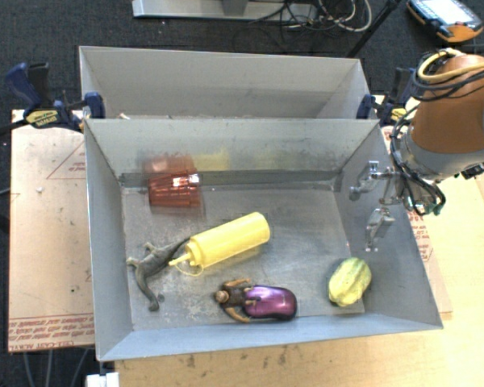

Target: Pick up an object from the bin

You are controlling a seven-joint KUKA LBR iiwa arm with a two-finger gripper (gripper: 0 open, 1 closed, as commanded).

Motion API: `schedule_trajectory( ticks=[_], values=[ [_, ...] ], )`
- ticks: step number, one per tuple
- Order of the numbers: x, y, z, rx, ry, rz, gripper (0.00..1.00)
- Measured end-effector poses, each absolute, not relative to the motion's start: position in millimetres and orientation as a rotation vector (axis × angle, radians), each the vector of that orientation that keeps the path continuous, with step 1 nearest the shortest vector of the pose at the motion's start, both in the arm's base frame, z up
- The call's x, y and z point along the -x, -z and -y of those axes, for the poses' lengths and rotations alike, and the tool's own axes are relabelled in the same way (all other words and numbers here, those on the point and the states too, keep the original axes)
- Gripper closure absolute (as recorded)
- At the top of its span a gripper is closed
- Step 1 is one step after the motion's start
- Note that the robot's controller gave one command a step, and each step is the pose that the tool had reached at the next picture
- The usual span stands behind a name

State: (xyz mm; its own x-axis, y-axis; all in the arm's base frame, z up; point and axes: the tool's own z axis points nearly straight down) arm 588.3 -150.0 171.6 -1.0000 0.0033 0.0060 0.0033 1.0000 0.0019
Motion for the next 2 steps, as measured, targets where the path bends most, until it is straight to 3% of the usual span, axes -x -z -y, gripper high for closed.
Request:
schedule_trajectory(
  ticks=[1, 2],
  values=[
    [-590.2, -176, 149, 0.001, 0.001, 3.143, 0.00],
    [-551.7, -122, 138, 0.011, -0.001, 3.148, 0.00]
  ],
)
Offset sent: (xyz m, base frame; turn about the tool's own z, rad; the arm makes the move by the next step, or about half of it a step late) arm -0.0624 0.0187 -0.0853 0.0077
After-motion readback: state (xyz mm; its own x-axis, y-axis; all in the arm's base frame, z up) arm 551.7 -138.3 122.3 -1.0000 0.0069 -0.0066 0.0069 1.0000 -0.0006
